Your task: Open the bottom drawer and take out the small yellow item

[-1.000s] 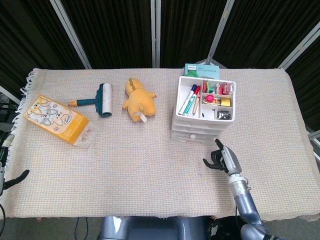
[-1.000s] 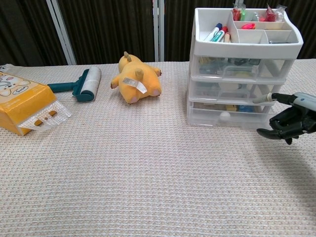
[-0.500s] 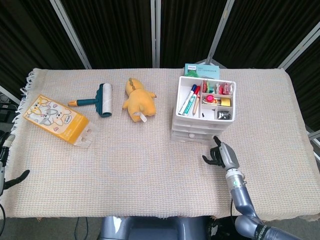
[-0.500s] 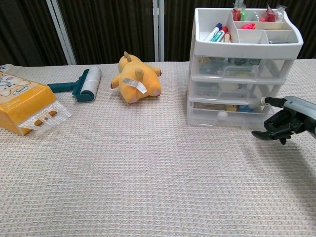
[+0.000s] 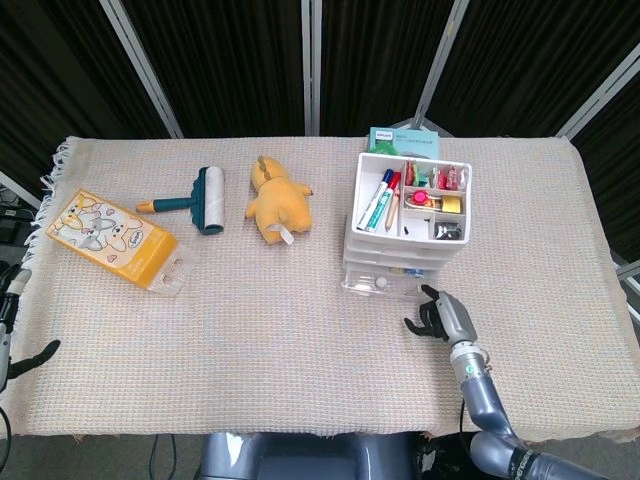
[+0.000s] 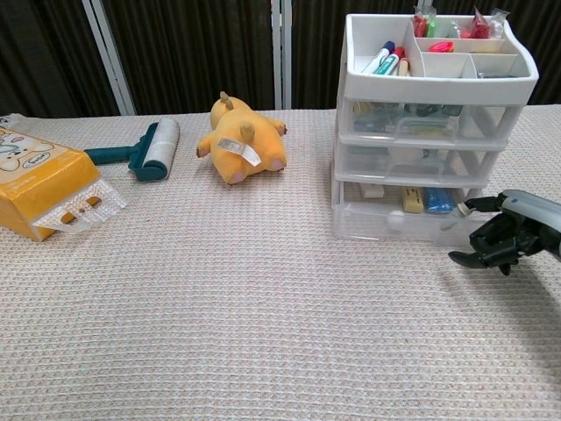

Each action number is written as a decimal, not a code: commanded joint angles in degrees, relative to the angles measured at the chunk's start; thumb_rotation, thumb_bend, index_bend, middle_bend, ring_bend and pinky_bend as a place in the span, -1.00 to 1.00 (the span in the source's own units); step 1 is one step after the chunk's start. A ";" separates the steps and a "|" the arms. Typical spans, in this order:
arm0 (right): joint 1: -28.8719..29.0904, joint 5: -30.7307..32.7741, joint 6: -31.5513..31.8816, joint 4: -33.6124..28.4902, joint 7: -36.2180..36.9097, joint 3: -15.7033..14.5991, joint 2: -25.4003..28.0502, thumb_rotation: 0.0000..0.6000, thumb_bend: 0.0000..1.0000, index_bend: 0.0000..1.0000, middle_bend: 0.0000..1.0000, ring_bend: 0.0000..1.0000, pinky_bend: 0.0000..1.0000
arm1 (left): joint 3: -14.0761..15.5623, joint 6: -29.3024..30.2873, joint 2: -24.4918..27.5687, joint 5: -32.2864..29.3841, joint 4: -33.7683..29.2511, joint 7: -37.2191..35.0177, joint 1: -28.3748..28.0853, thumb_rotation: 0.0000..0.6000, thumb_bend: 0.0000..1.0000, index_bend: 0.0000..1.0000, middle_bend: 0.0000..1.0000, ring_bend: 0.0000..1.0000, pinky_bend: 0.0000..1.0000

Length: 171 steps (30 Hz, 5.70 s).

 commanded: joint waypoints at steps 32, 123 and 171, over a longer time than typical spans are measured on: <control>-4.95 -7.11 4.43 -9.25 4.26 -9.38 7.40 1.00 -0.55 -0.55 0.72 0.74 0.40 | 0.30 0.52 0.17 0.66 -0.67 0.22 0.34 1.00 -0.67 -1.00 -1.00 -1.00 -1.00; 33.28 60.26 13.78 -26.08 -48.69 -5.17 13.83 1.00 0.33 -1.00 0.88 0.92 0.58 | 0.16 -0.97 1.06 -0.58 -0.94 -0.11 0.09 1.00 -0.67 -1.00 -1.00 -1.00 -1.00; 38.14 70.08 19.04 -24.55 -60.00 -2.95 9.58 1.00 0.34 -0.52 0.90 0.95 0.60 | 0.51 -1.27 1.45 -0.16 -1.04 -0.89 -0.08 1.00 -0.67 -1.00 -1.00 -1.00 -1.00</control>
